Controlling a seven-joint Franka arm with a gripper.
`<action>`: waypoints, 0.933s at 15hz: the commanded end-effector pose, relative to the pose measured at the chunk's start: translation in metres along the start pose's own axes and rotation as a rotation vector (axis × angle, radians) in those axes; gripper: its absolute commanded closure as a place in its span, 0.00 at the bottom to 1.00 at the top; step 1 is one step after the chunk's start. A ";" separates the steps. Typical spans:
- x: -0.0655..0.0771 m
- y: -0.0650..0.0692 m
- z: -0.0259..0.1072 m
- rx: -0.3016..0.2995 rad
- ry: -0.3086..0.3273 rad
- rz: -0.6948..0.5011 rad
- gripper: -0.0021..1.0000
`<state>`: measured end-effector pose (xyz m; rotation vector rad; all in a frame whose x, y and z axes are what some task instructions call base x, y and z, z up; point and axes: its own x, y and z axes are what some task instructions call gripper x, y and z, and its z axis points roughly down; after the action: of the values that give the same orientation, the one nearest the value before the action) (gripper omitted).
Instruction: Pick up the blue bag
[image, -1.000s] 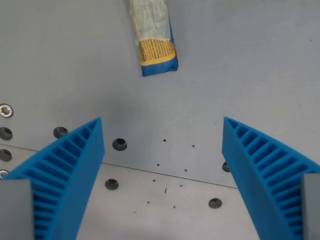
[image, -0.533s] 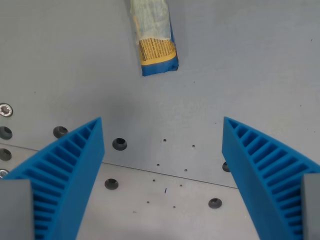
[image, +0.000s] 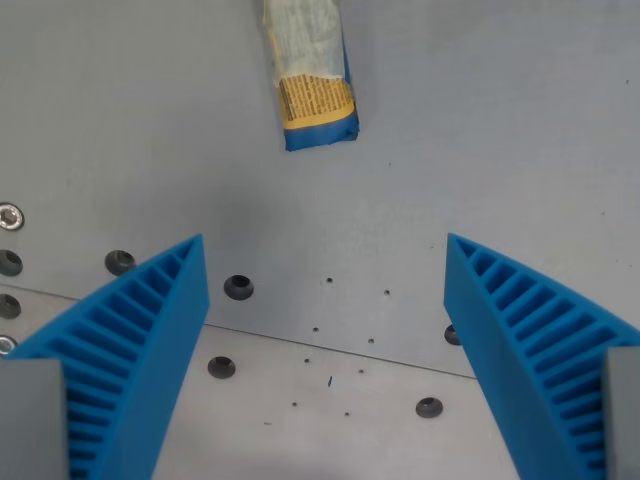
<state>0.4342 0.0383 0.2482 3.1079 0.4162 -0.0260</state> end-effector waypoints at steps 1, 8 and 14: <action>0.004 -0.001 0.001 -0.004 0.013 -0.040 0.00; 0.006 -0.001 0.004 -0.004 0.014 -0.067 0.00; 0.008 -0.002 0.007 -0.005 0.014 -0.093 0.00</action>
<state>0.4366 0.0403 0.2417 3.0995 0.4778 -0.0262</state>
